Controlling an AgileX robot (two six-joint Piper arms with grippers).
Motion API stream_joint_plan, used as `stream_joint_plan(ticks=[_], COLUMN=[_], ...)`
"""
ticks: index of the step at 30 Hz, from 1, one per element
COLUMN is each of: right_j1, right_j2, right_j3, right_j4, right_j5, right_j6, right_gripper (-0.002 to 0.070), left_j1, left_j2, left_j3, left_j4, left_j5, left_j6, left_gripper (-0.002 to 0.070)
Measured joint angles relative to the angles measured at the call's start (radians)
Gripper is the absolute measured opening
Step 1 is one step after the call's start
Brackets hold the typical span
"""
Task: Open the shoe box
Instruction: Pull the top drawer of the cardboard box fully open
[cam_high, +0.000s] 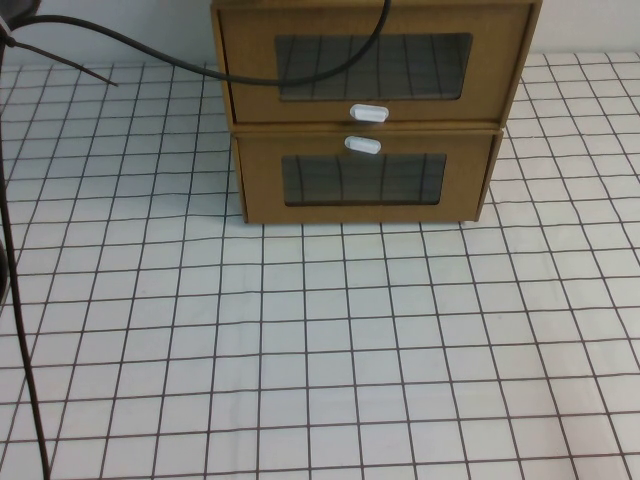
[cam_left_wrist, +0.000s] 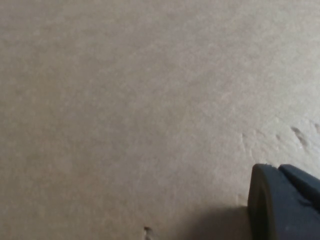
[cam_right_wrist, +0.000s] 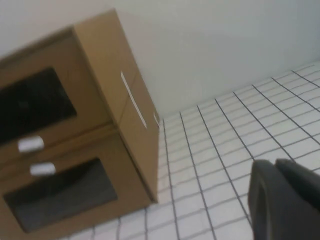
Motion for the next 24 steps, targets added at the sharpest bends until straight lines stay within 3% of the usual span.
stream_joint_plan(ticks=[4,8,18,24], right_j1=[0.0,0.0,0.0,0.038], right_j2=[0.0,0.033,0.512,0.719], right_j3=[0.0,-0.06,-0.497,-0.661], right_j4=[0.246,0.367,0.033,-0.032], right_j5=[-0.031,0.123,0.72,0.809], right_j6=[0.0,0.0,-0.053,-0.157], right_gripper=[-0.0013,-0.0013,-0.0014,-0.0013], left_j1=[0.0,0.0,0.0,0.0], left_j2=[0.0,0.0,0.0,0.0], left_j3=[0.0,0.0,0.0,0.0], left_j4=[0.0,0.0,0.0,0.0], left_j5=[0.0,-0.002,-0.002,-0.002], left_j6=[0.0,0.0,0.0,0.0], left_gripper=[-0.0003,-0.0003,-0.0003,-0.0004])
